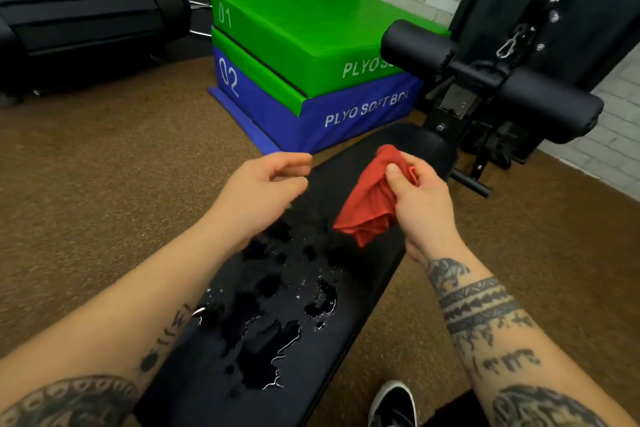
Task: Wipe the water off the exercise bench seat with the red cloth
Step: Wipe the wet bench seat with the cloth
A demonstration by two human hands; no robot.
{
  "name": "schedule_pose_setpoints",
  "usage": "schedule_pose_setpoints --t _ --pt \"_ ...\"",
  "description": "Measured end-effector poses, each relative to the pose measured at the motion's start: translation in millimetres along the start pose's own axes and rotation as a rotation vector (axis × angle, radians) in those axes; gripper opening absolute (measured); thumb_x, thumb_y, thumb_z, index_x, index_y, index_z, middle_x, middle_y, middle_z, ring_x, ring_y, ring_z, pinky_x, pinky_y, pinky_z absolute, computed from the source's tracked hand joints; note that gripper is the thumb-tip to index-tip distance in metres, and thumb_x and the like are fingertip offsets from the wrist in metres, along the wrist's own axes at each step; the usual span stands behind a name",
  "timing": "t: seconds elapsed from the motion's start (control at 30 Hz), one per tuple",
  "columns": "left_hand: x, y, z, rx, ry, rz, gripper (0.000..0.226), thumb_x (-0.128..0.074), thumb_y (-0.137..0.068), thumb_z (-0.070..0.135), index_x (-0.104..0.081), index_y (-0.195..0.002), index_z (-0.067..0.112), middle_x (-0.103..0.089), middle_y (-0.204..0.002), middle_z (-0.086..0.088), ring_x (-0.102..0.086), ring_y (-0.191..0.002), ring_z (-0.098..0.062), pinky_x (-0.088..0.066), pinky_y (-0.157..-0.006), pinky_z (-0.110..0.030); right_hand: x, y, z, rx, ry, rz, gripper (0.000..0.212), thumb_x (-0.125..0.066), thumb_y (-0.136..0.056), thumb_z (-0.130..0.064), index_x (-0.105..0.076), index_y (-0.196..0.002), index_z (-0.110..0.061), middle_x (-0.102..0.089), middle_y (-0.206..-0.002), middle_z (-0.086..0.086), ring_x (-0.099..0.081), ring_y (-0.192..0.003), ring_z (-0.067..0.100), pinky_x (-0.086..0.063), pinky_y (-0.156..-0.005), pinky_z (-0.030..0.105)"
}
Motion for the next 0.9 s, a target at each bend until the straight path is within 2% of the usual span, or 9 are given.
schedule_pose_setpoints --t 0.07,0.13,0.23,0.33,0.47,0.7,0.77,0.83,0.9 --pt "23 -3 -16 0.026 -0.262 0.065 0.029 -0.063 -0.09 0.021 -0.07 -0.113 0.037 -0.073 -0.105 0.015 -0.067 -0.086 -0.003 -0.051 -0.085 -0.028 5 -18 4 0.035 0.369 -0.044 0.03 -0.067 -0.091 -0.022 -0.063 -0.121 -0.024 -0.067 -0.109 -0.006 -0.064 -0.102 0.009 -0.048 -0.095 0.026" --pt "30 -5 -37 0.078 -0.559 0.023 0.03 -0.061 -0.091 0.033 -0.067 -0.119 0.039 -0.071 -0.115 0.009 -0.066 -0.104 -0.012 -0.048 -0.091 -0.027 -11 -25 16 0.061 0.699 -0.184 0.033 -0.069 -0.087 -0.03 -0.061 -0.119 -0.027 -0.066 -0.11 -0.004 -0.062 -0.105 0.015 -0.043 -0.09 0.023" --pt "23 -1 -57 0.086 -0.823 -0.106 0.039 -0.06 -0.092 0.041 -0.061 -0.131 0.038 -0.061 -0.136 0.003 -0.056 -0.124 -0.021 -0.045 -0.101 -0.031 -53 -20 37 0.16 1.026 -0.432 0.023 -0.064 -0.089 -0.032 -0.066 -0.112 -0.03 -0.067 -0.115 0.004 -0.061 -0.11 0.026 -0.047 -0.094 0.032" --pt "19 0 -62 0.037 -0.92 -0.183 0.047 -0.062 -0.089 0.045 -0.057 -0.135 0.038 -0.058 -0.14 0.005 -0.054 -0.126 -0.021 -0.045 -0.105 -0.036 -75 -15 51 0.203 1.074 -0.486 0.03 -0.059 -0.094 -0.037 -0.064 -0.122 -0.028 -0.056 -0.12 0.007 -0.055 -0.115 0.032 -0.044 -0.102 0.04" --pt "17 1 -66 0.008 -1.028 -0.267 0.051 -0.061 -0.09 0.045 -0.051 -0.14 0.039 -0.047 -0.15 0.008 -0.047 -0.134 -0.023 -0.043 -0.109 -0.041 -76 1 58 0.279 1.195 -0.508 0.054 -0.058 -0.09 -0.056 -0.055 -0.136 -0.028 -0.052 -0.122 0.006 -0.048 -0.115 0.029 -0.046 -0.098 0.045" --pt "16 4 -73 0.008 -1.068 -0.295 0.052 -0.053 -0.095 0.044 -0.043 -0.146 0.04 -0.031 -0.16 0.011 -0.038 -0.143 -0.025 -0.037 -0.113 -0.046 -46 -2 50 0.235 1.225 -0.771 0.031 -0.065 -0.093 -0.027 -0.068 -0.123 -0.033 -0.058 -0.109 -0.003 -0.057 -0.109 0.02 -0.044 -0.099 0.032" --pt "15 3 -72 0.0 -1.069 -0.283 0.05 -0.051 -0.096 0.043 -0.044 -0.145 0.038 -0.032 -0.16 0.01 -0.039 -0.142 -0.026 -0.038 -0.113 -0.046 -40 -7 42 0.258 1.199 -0.718 0.03 -0.065 -0.093 -0.028 -0.069 -0.122 -0.034 -0.059 -0.109 -0.003 -0.058 -0.108 0.019 -0.044 -0.1 0.032" --pt "15 3 -70 -0.007 -1.06 -0.27 0.049 -0.052 -0.096 0.042 -0.046 -0.144 0.037 -0.034 -0.159 0.009 -0.039 -0.142 -0.026 -0.038 -0.113 -0.046 -40 -3 40 0.265 1.095 -0.629 0.033 -0.063 -0.094 -0.03 -0.066 -0.127 -0.033 -0.057 -0.108 0.001 -0.058 -0.103 0.018 -0.047 -0.092 0.027" --pt "15 4 -71 -0.011 -1.071 -0.273 0.051 -0.054 -0.095 0.043 -0.046 -0.145 0.037 -0.034 -0.159 0.008 -0.038 -0.143 -0.025 -0.037 -0.113 -0.046 -44 15 50 0.249 1.047 -0.62 0.037 -0.06 -0.097 -0.03 -0.062 -0.133 -0.031 -0.053 -0.108 -0.001 -0.056 -0.092 0.016 -0.045 -0.069 0.012"
Point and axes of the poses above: each hand's wrist, its own y-axis away from the middle knuckle, its own x-axis out of the back of the hand, z = x × y, the point moved 10 cm from there along -y, towards the middle knuckle
